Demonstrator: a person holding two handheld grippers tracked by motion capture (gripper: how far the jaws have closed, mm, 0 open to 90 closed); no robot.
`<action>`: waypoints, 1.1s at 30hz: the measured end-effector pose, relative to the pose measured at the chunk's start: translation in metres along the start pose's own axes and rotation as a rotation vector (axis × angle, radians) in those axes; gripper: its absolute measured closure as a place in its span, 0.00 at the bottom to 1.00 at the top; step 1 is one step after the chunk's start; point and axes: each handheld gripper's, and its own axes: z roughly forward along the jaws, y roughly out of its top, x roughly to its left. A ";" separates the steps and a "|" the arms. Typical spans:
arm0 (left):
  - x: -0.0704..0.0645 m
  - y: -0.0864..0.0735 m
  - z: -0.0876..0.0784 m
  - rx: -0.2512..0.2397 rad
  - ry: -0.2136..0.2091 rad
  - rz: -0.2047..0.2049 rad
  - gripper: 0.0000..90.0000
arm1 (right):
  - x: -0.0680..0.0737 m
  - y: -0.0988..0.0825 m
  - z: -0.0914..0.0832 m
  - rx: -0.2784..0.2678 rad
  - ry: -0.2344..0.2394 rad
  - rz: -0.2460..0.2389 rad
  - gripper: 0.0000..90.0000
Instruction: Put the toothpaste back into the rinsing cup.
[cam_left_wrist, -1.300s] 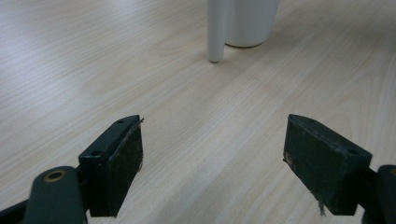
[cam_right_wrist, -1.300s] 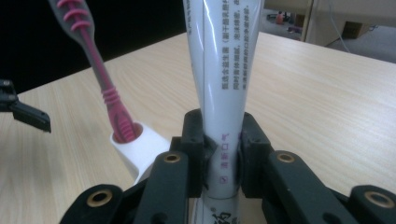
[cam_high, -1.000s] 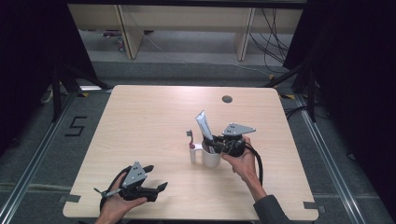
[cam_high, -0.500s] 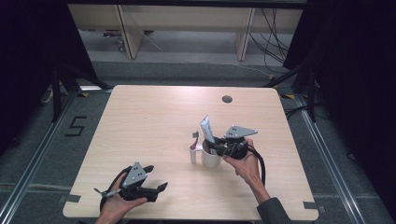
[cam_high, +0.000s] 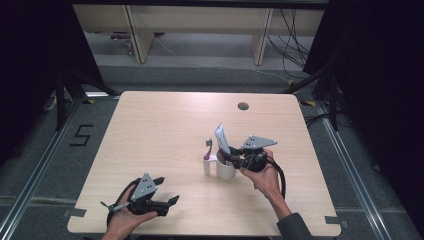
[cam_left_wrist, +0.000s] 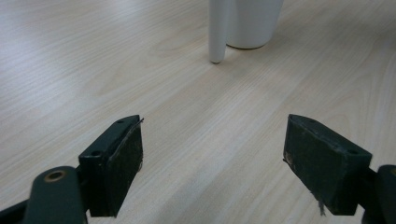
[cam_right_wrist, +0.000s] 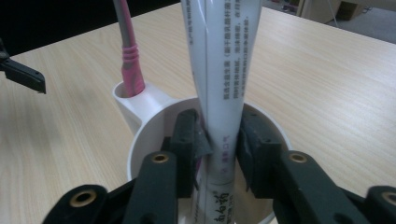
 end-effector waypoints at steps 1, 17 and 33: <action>0.000 0.000 0.000 -0.002 0.000 0.000 0.22 | 0.000 0.000 0.001 -0.012 0.005 0.006 0.75; 0.002 0.000 -0.002 -0.006 0.005 -0.007 0.22 | -0.002 0.003 -0.007 -0.028 -0.033 0.005 0.69; 0.003 0.000 -0.003 0.003 0.011 0.005 0.22 | -0.004 0.006 -0.014 -0.052 -0.065 0.040 0.51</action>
